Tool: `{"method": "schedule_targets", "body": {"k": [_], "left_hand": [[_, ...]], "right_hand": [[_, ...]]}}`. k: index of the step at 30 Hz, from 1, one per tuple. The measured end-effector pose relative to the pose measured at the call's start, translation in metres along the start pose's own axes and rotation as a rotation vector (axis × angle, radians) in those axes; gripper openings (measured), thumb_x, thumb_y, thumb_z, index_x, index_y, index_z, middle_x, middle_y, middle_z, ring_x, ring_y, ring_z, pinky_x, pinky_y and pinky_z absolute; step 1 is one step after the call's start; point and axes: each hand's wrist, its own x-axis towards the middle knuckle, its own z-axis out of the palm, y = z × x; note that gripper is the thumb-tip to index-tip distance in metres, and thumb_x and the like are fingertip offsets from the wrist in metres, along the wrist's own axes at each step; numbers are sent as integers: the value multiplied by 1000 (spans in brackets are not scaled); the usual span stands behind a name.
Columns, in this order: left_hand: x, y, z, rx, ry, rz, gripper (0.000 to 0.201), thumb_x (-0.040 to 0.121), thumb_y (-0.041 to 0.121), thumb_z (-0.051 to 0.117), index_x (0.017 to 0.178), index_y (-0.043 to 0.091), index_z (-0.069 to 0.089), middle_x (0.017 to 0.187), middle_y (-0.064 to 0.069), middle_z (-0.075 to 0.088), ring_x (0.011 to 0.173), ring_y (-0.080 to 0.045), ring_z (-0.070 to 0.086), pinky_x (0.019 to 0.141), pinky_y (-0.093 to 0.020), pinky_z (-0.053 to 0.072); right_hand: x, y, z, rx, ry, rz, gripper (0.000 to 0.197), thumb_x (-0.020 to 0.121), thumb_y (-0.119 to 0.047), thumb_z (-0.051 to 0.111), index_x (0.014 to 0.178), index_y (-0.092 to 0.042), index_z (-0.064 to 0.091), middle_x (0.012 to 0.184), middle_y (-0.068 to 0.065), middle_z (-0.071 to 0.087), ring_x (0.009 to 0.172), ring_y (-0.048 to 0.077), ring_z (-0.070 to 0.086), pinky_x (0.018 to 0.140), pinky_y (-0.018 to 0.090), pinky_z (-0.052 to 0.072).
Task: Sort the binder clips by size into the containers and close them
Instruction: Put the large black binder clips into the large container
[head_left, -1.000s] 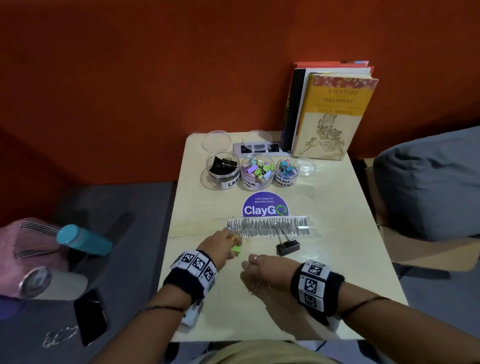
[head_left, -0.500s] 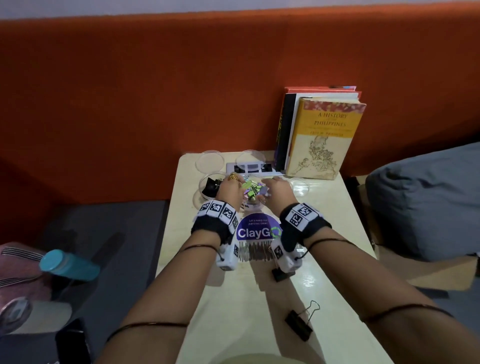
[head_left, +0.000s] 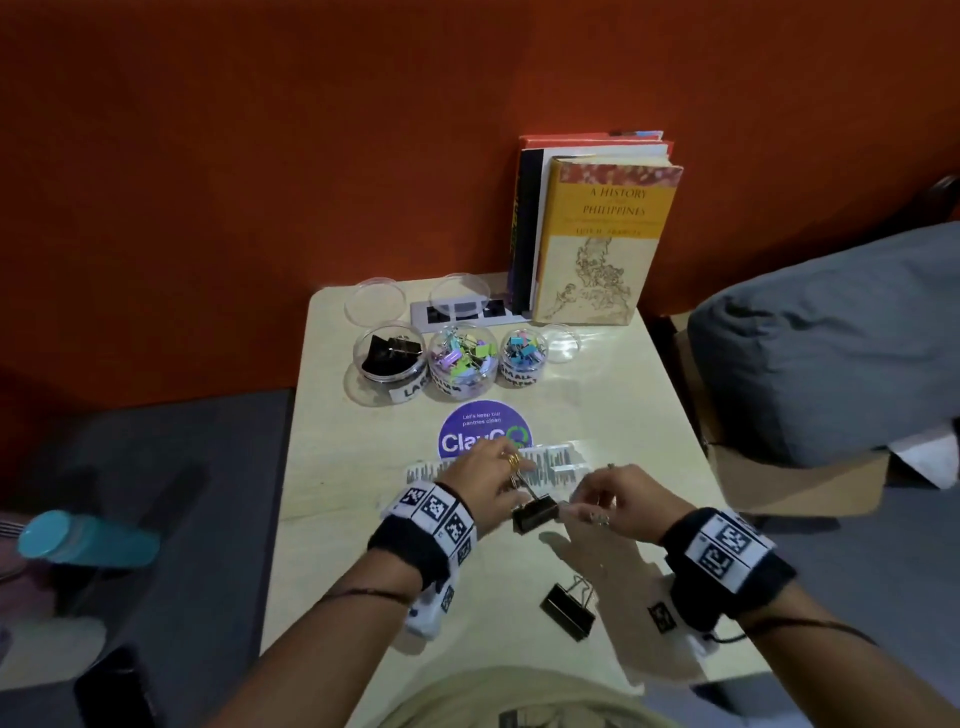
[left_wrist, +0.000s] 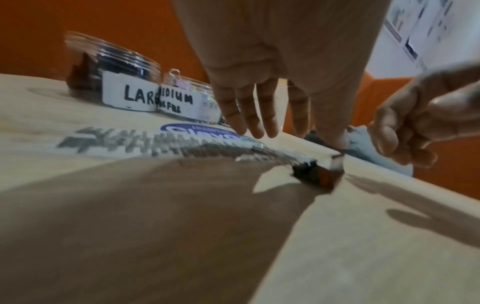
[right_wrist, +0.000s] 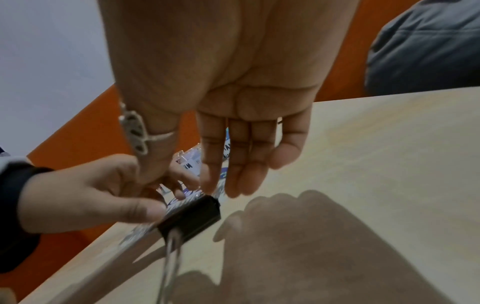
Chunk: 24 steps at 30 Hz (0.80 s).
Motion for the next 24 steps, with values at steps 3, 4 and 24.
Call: {"method": "schedule_targets", "body": {"k": [3, 4, 24], "left_hand": [[-4, 3, 20, 106, -81, -18, 59, 80, 48, 63, 133, 26, 49, 127, 3, 44, 120, -17, 43, 102, -33, 39], [-3, 4, 24, 152, -97, -22, 62, 79, 49, 63, 134, 25, 47, 127, 2, 43, 120, -18, 42, 102, -34, 39], [-2, -22, -51, 141, 246, -143, 41, 92, 31, 53, 132, 22, 48, 134, 1, 44, 119, -19, 48, 105, -33, 41]], "right_hand": [[-16, 7, 13, 44, -75, 5, 19, 72, -39, 75, 69, -39, 56, 65, -15, 57, 56, -4, 55, 61, 11, 43], [-19, 6, 15, 36, -97, 25, 19, 70, -37, 77, 72, -37, 58, 65, -15, 57, 56, -3, 54, 61, 11, 43], [13, -7, 7, 450, 203, 66, 28, 80, 8, 63, 64, -16, 64, 46, -7, 60, 39, 2, 58, 45, 15, 48]]}}
